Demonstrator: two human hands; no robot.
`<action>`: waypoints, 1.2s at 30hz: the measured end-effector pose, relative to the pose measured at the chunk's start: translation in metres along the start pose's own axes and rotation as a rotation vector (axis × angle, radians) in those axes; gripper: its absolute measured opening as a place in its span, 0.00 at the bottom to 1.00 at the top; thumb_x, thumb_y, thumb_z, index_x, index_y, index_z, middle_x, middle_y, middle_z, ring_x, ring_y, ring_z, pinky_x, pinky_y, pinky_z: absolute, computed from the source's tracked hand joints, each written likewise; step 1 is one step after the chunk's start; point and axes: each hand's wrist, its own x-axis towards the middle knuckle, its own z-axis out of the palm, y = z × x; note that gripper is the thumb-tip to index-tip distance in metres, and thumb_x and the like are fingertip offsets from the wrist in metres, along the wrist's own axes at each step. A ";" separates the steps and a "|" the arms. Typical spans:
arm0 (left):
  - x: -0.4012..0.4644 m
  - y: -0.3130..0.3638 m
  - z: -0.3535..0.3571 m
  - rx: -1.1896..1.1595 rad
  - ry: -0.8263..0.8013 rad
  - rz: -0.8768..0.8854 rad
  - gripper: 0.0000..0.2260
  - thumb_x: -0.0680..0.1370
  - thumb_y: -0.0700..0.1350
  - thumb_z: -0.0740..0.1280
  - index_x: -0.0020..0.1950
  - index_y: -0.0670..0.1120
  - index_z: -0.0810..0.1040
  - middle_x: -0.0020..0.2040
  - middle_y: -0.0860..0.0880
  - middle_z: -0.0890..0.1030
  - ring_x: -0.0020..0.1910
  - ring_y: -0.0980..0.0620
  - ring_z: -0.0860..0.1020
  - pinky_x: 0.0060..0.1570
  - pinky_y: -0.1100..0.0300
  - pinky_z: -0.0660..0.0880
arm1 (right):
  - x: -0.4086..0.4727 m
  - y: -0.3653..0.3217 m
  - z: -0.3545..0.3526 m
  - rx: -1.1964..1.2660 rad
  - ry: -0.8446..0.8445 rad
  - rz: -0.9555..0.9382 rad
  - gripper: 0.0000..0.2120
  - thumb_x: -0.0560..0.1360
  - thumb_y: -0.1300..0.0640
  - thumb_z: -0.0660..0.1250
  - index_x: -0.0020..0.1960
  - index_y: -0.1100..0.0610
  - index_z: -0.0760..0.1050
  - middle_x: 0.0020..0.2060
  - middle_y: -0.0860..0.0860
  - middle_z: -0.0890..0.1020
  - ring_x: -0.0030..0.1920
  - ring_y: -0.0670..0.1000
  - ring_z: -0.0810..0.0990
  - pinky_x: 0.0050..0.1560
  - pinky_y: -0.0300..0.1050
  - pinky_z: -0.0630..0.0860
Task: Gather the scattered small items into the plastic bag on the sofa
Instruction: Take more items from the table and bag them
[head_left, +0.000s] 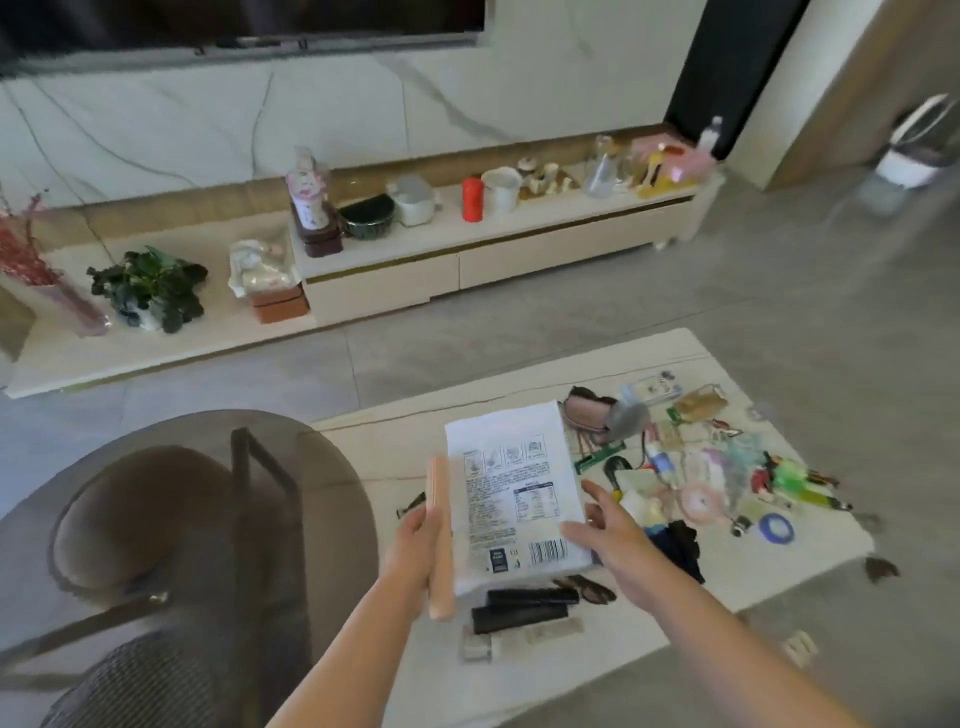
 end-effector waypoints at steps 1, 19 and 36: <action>-0.005 0.005 0.018 0.026 -0.013 0.009 0.13 0.82 0.49 0.57 0.62 0.46 0.74 0.51 0.44 0.81 0.51 0.44 0.79 0.58 0.48 0.75 | -0.007 0.002 -0.019 0.034 0.012 -0.004 0.30 0.75 0.67 0.65 0.74 0.52 0.59 0.56 0.51 0.79 0.53 0.51 0.80 0.49 0.48 0.79; -0.110 0.000 0.363 0.393 -0.429 0.086 0.10 0.82 0.49 0.58 0.54 0.47 0.76 0.43 0.47 0.81 0.41 0.48 0.78 0.41 0.57 0.72 | -0.147 0.108 -0.314 0.460 0.576 -0.109 0.17 0.73 0.60 0.71 0.58 0.52 0.69 0.53 0.50 0.79 0.51 0.51 0.80 0.43 0.43 0.78; -0.161 -0.024 0.598 0.769 -0.947 0.089 0.11 0.81 0.46 0.60 0.51 0.39 0.76 0.36 0.40 0.77 0.29 0.47 0.75 0.25 0.60 0.74 | -0.293 0.199 -0.443 0.791 1.279 -0.087 0.14 0.73 0.67 0.69 0.56 0.57 0.72 0.52 0.54 0.79 0.48 0.54 0.81 0.46 0.44 0.79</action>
